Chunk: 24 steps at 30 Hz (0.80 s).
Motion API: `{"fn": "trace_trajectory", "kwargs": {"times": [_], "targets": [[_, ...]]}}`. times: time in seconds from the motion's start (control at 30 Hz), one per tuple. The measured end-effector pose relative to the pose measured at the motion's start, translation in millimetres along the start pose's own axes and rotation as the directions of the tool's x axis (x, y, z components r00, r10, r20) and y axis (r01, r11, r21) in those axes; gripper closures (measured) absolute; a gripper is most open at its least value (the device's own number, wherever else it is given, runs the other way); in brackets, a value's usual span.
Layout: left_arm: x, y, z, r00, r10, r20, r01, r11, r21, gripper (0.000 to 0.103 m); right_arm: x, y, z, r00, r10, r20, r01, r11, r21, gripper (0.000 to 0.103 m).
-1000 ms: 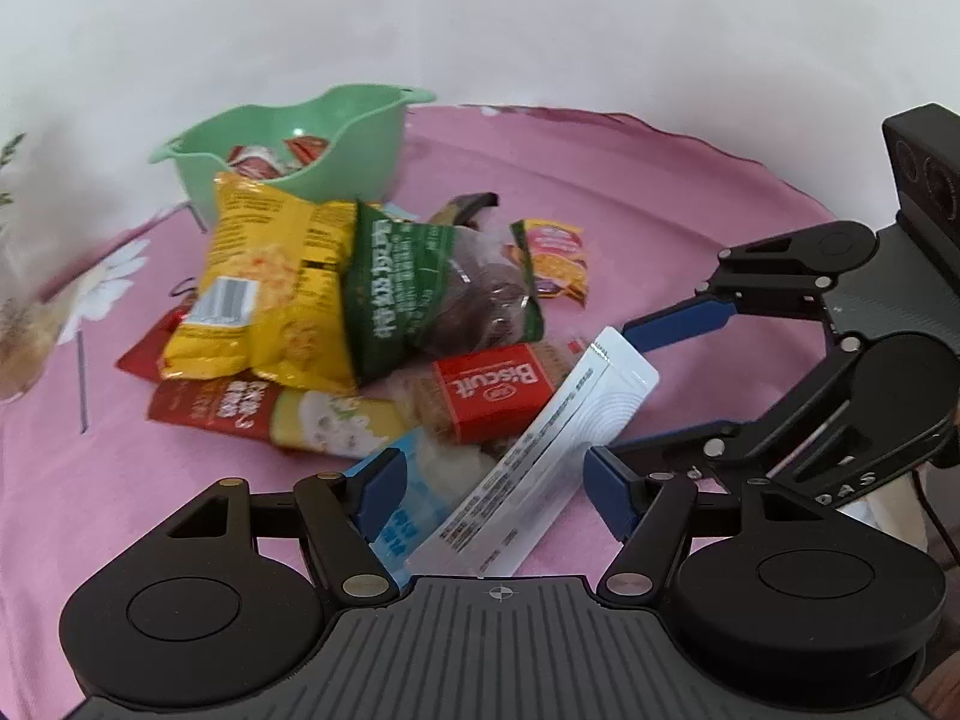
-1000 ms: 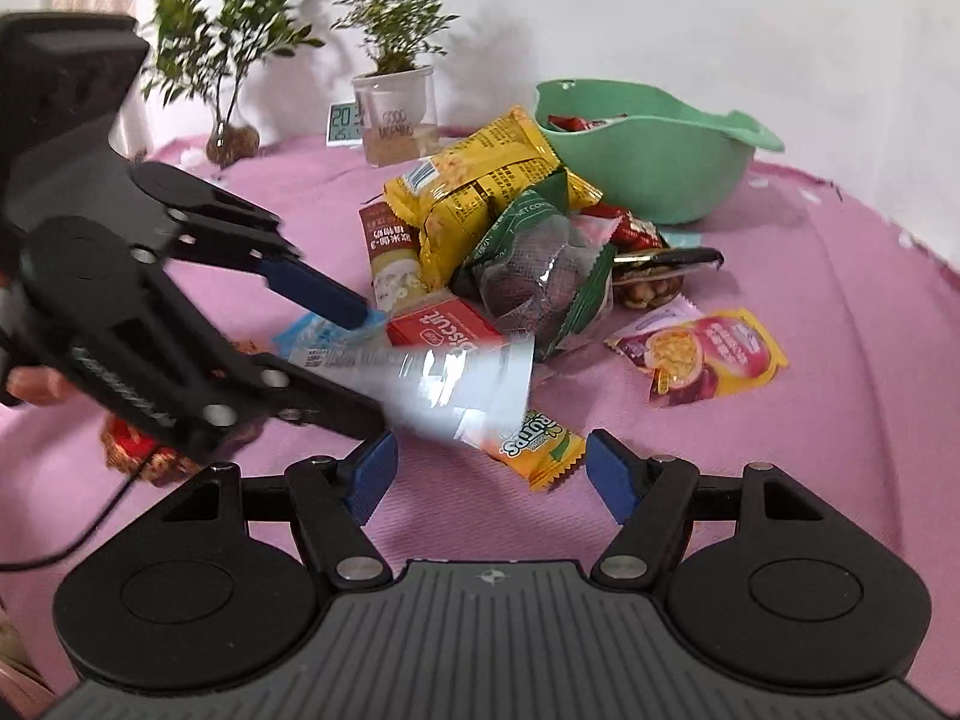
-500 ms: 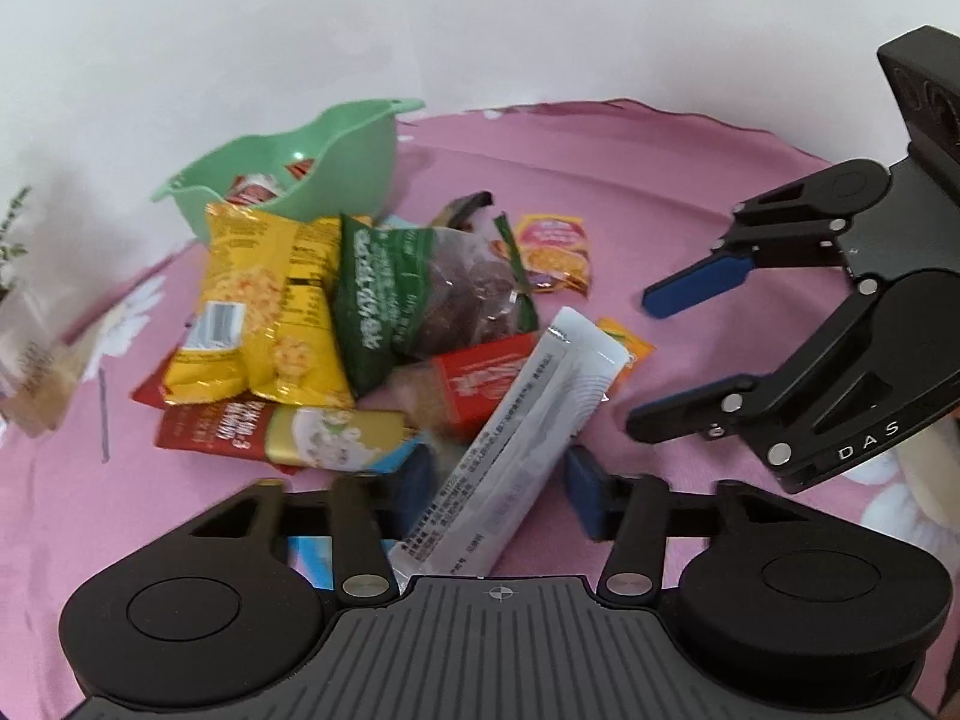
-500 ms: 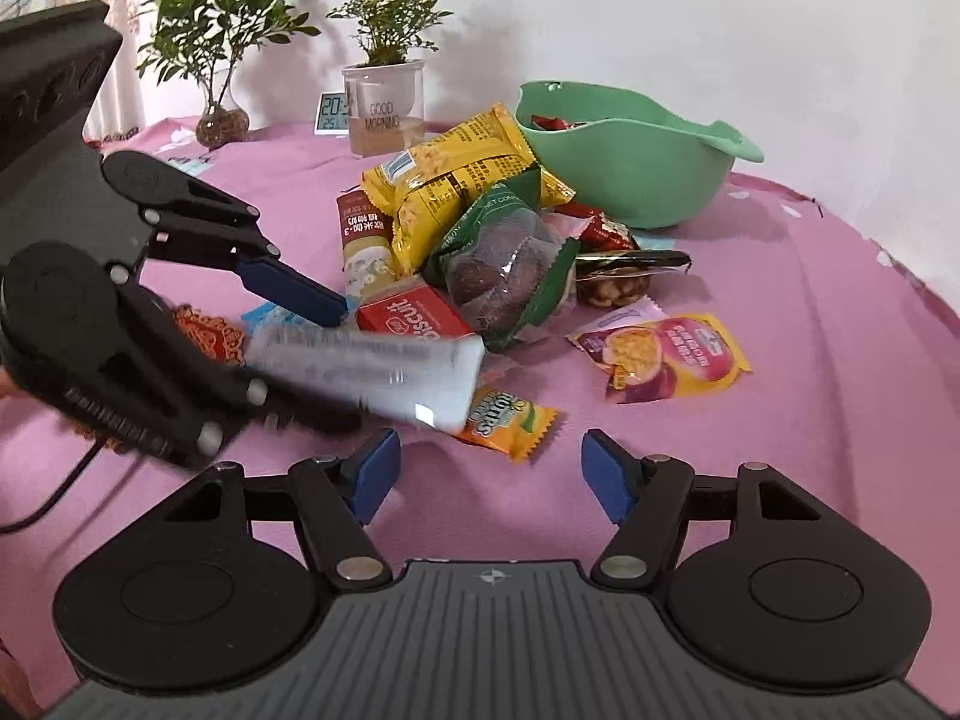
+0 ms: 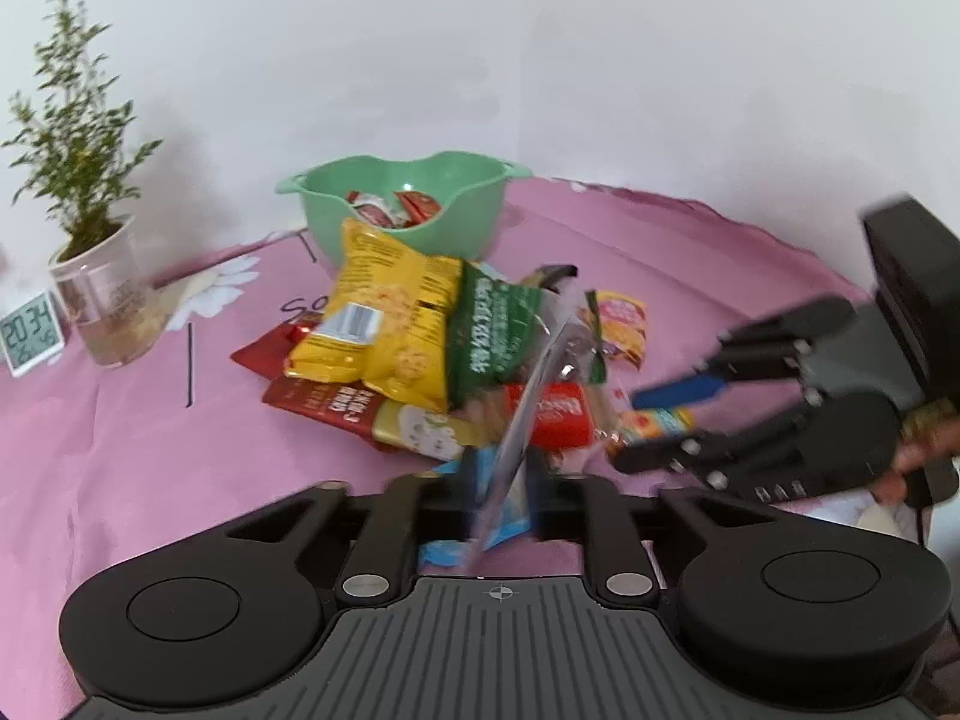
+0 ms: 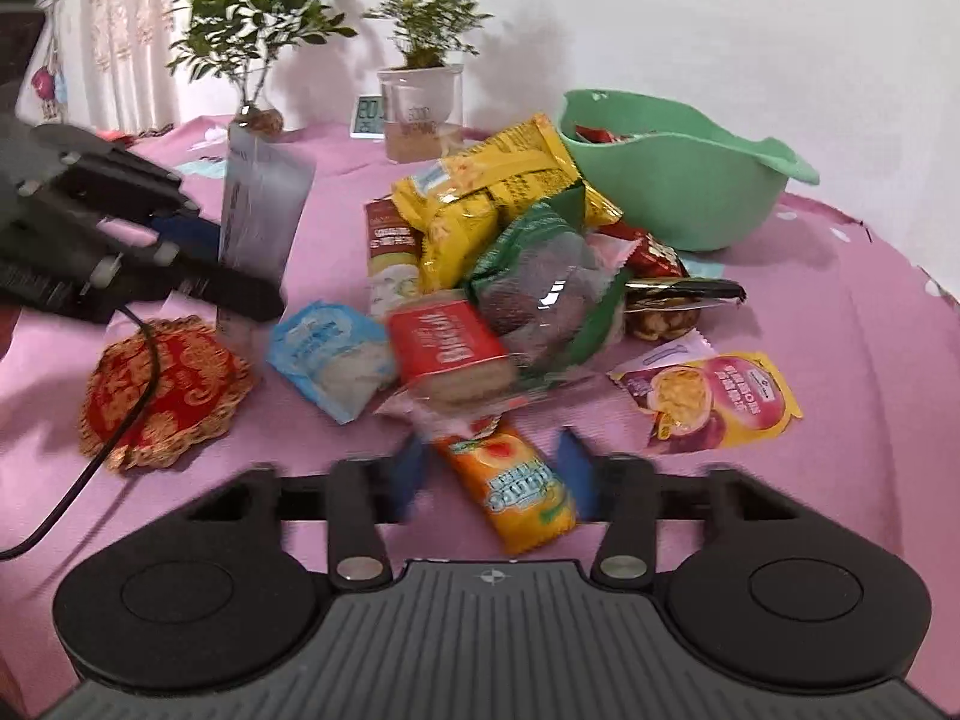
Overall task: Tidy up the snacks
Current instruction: 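Grasp the white stick packet with the left tool while the right tool grasps the orange candy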
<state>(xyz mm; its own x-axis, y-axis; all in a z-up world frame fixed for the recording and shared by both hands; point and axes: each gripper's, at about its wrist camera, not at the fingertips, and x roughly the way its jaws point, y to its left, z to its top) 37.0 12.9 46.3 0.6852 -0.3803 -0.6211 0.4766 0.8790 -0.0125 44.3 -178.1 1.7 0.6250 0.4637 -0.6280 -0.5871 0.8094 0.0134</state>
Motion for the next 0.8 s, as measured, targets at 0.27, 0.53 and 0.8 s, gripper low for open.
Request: {"fn": "trace_trajectory", "kwargs": {"times": [0.27, 0.53, 0.8], "targets": [[19.6, 6.3, -4.0, 0.998, 0.029, -0.048, -0.031, 0.999, -0.022, 0.01, -21.6, 3.2, -14.9, 0.999, -0.044, 0.002, 0.044, 0.999, 0.014, 0.058], [45.3, 6.5, -3.2, 0.996, 0.045, -0.071, -0.049, 0.998, -0.046, 0.0, -22.4, 2.3, -17.1, 0.998, -0.069, -0.002, 0.069, 0.996, 0.054, 0.059], [65.4, -10.2, 6.6, 0.991, 0.111, -0.078, -0.107, 0.993, 0.059, 0.0, -23.3, 6.6, -19.2, 0.996, -0.09, 0.006, 0.09, 0.994, 0.057, 0.064]]}}
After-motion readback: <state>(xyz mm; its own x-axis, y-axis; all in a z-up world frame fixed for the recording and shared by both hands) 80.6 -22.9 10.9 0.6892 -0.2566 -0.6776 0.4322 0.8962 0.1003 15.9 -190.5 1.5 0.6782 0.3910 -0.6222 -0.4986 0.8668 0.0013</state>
